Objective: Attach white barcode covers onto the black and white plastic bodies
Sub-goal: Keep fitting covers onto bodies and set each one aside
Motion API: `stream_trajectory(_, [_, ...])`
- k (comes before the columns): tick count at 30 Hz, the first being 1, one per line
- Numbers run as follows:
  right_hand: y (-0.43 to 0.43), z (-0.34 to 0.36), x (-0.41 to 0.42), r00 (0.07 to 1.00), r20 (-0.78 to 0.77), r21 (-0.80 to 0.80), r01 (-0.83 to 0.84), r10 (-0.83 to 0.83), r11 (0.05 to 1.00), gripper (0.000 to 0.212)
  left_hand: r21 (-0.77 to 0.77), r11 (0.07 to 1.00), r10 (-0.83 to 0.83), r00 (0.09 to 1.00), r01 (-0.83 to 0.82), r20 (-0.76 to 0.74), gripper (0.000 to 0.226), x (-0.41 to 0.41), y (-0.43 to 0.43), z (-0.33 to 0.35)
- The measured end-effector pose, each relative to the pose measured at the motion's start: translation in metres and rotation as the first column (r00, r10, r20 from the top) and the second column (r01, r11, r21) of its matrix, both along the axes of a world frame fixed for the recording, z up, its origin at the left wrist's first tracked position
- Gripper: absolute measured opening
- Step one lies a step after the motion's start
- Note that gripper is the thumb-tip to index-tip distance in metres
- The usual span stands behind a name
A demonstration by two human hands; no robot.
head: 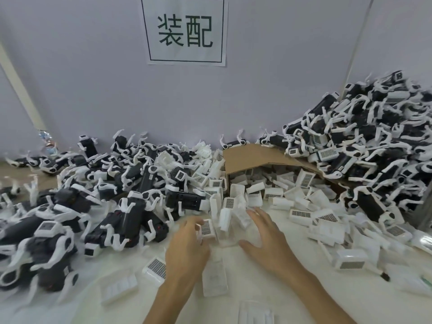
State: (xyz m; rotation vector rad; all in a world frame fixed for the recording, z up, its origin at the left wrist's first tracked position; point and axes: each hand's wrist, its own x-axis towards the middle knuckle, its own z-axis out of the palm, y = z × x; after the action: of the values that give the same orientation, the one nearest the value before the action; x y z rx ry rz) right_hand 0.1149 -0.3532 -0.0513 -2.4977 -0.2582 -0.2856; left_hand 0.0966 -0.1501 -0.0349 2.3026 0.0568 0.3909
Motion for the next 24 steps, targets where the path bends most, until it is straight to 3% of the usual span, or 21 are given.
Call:
stream_trajectory(2, [0.001, 0.000, -0.001, 0.997, -0.063, -0.103, -0.046, 0.040, 0.994, 0.073, -0.007, 1.000, -0.006, 1.000, 0.006, 0.014, 0.024, 0.000, -0.001, 0.003])
stream_trajectory(5, [0.002, -0.002, -0.002, 0.994, -0.091, -0.116, -0.063, 0.053, 0.991, 0.069, -0.081, 0.997, -0.010, 0.997, 0.016, 0.074, 0.007, 0.001, -0.001, 0.005])
stream_trajectory(7, [0.003, -0.001, -0.002, 1.000, -0.020, -0.070, -0.012, 0.011, 0.997, 0.061, -0.322, 0.946, -0.008, 0.994, 0.044, 0.111, 0.009, 0.004, 0.000, 0.005])
stream_trajectory(9, [0.002, 0.001, -0.001, 1.000, 0.025, -0.076, 0.021, -0.020, 0.997, 0.049, -0.660, 0.750, -0.008, 0.998, 0.048, 0.063, 0.014, 0.007, 0.004, 0.009])
stream_trajectory(11, [0.003, 0.001, -0.001, 0.999, 0.035, -0.108, 0.031, -0.027, 0.994, 0.036, -0.909, 0.415, -0.027, 0.998, -0.044, -0.061, 0.031, 0.010, 0.010, 0.015])
stream_trajectory(13, [0.004, 0.002, -0.001, 0.998, 0.041, -0.099, 0.052, -0.048, 0.994, 0.024, -0.982, 0.073, -0.078, 0.981, -0.173, -0.178, 0.043, 0.012, 0.016, 0.019])
stream_trajectory(15, [0.004, 0.003, -0.001, 0.995, 0.055, -0.077, 0.082, -0.078, 0.994, 0.019, -0.963, -0.168, -0.108, 0.975, -0.211, -0.195, 0.051, 0.013, 0.022, 0.021])
stream_trajectory(20, [0.000, 0.008, -0.004, 0.976, 0.155, 0.130, 0.135, -0.155, 0.982, 0.016, -0.869, -0.485, -0.033, 0.995, -0.100, -0.096, 0.055, 0.013, 0.036, 0.022])
stream_trajectory(24, [0.002, 0.012, -0.008, 0.971, 0.159, 0.294, 0.125, -0.178, 0.948, 0.016, -0.795, -0.594, -0.063, 0.993, -0.118, -0.101, 0.037, 0.014, 0.040, 0.020])
